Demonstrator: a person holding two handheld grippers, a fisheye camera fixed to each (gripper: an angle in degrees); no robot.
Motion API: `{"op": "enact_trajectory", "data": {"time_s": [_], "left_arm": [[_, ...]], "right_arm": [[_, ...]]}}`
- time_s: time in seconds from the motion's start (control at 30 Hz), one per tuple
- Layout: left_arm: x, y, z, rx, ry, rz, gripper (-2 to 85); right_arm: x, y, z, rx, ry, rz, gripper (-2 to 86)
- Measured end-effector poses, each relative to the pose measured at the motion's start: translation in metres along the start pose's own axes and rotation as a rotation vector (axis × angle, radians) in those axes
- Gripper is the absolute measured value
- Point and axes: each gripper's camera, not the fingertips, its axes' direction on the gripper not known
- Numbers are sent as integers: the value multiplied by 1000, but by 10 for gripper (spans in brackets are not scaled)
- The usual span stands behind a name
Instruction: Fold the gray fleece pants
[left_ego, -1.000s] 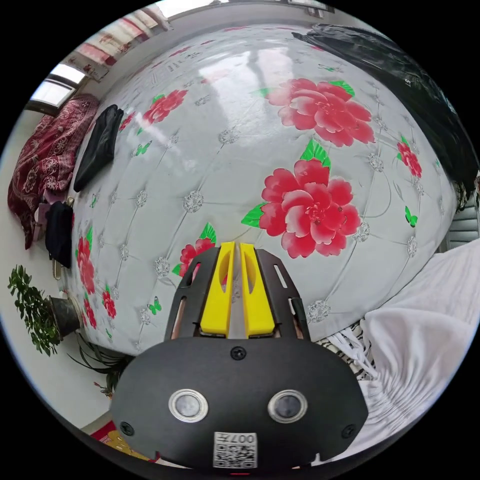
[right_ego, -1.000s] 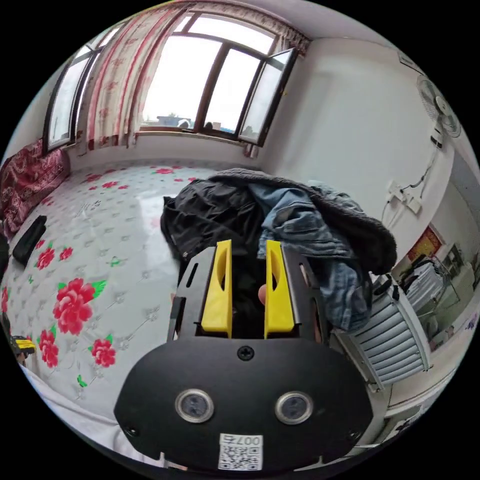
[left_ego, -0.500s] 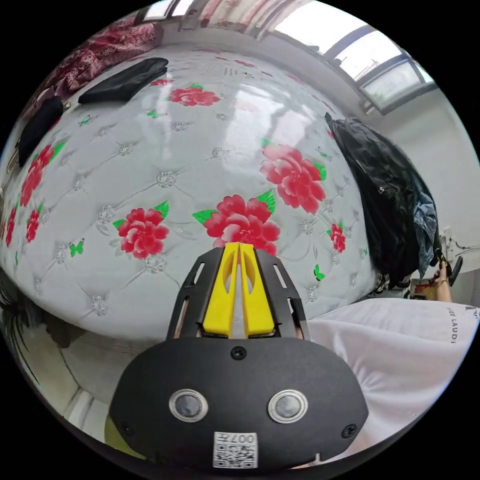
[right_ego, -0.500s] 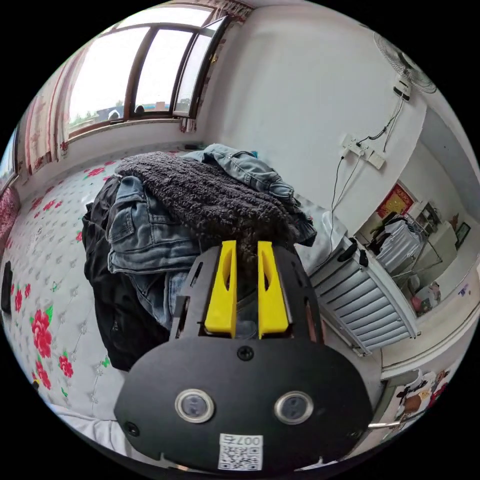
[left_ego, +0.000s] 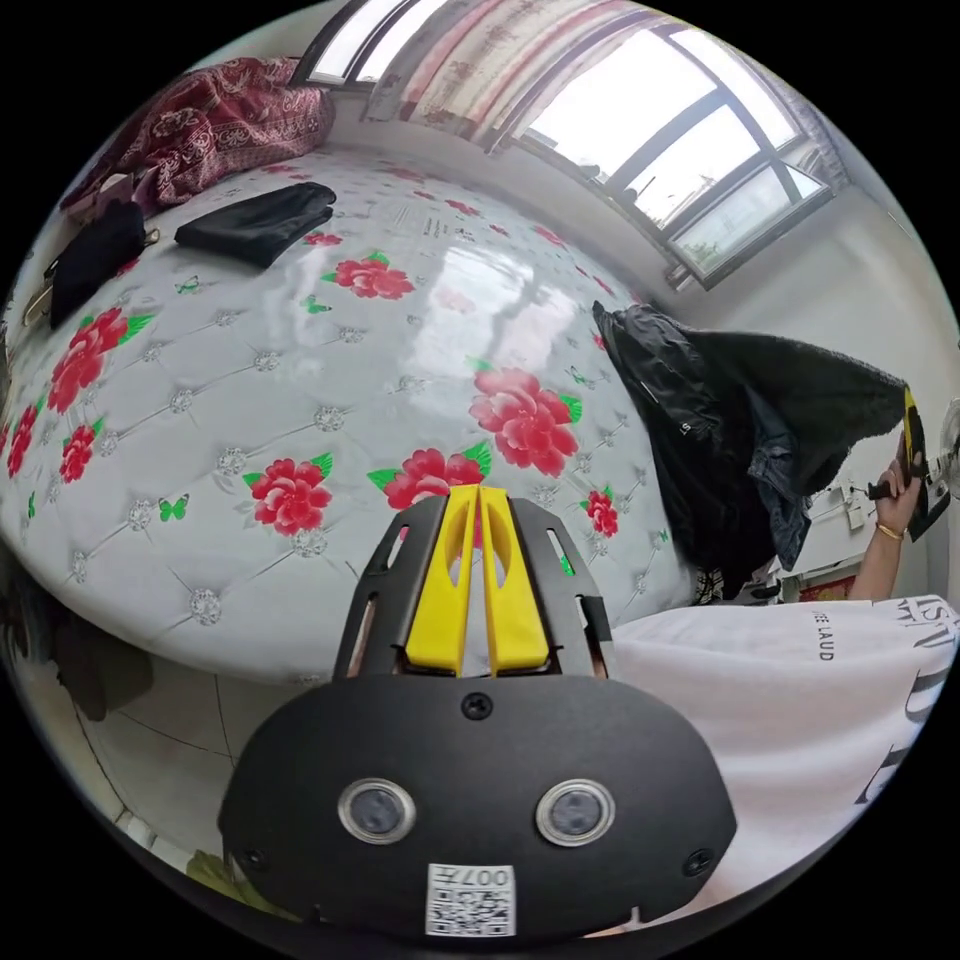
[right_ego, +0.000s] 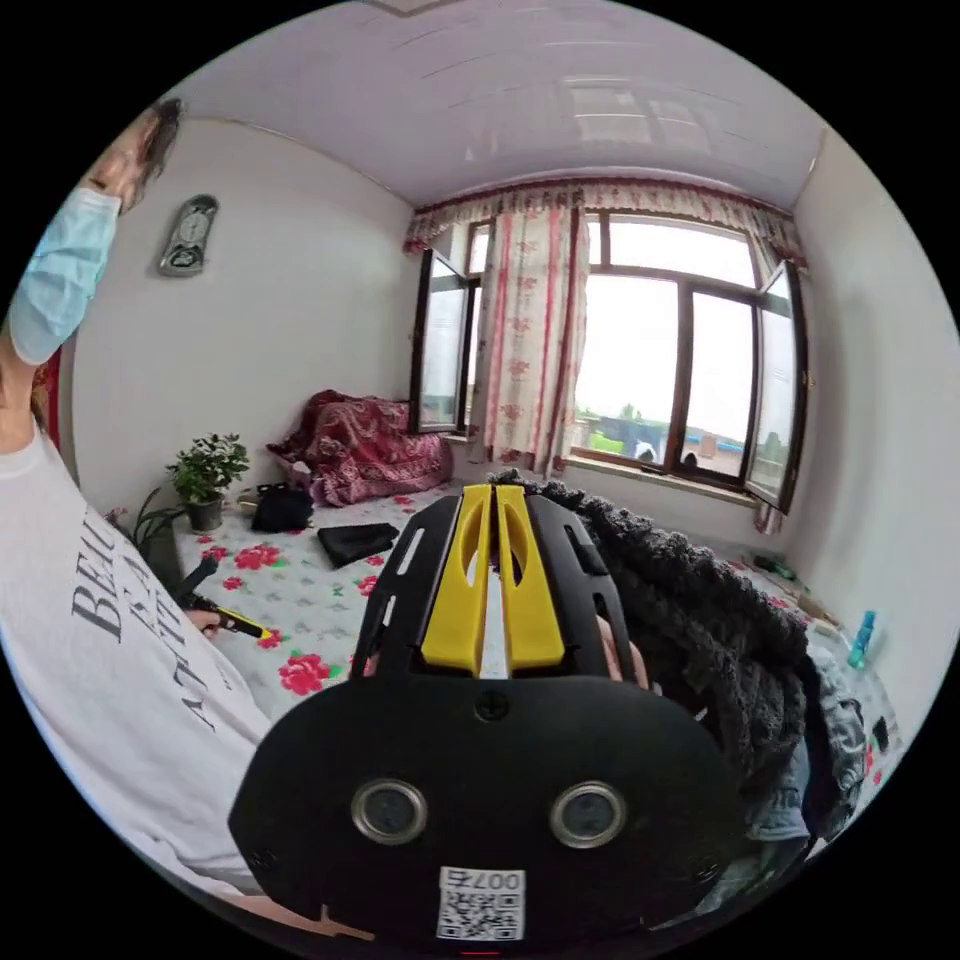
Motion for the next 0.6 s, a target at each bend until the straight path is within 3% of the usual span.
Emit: {"op": "enact_trajectory", "data": {"time_s": [0.07,0.2,0.27,0.33,0.4,0.47,0.6], "left_arm": [[3,-5,-18,38,15,34,-10],[-11,-10,-41,82,18,30,-10],[-38,-8,-50,82,2,-50,-9],[-69,-1,-56,74,-36,-158,-9],[-106,13,-68,77,-63,-295,-7],[-149,37,-88,105,-57,-419,0],[-180,60,-112,113,-90,-465,44]], "right_arm": [[-79,-9,48,0,-297,-101,0],[-190,4,140,-28,-795,-81,5],[-257,36,220,-182,-1047,26,17],[-295,67,264,-307,-1161,83,28],[-308,90,286,-383,-1141,119,39],[-294,115,305,-461,-944,154,52],[-266,192,338,-711,-565,203,74]]}}
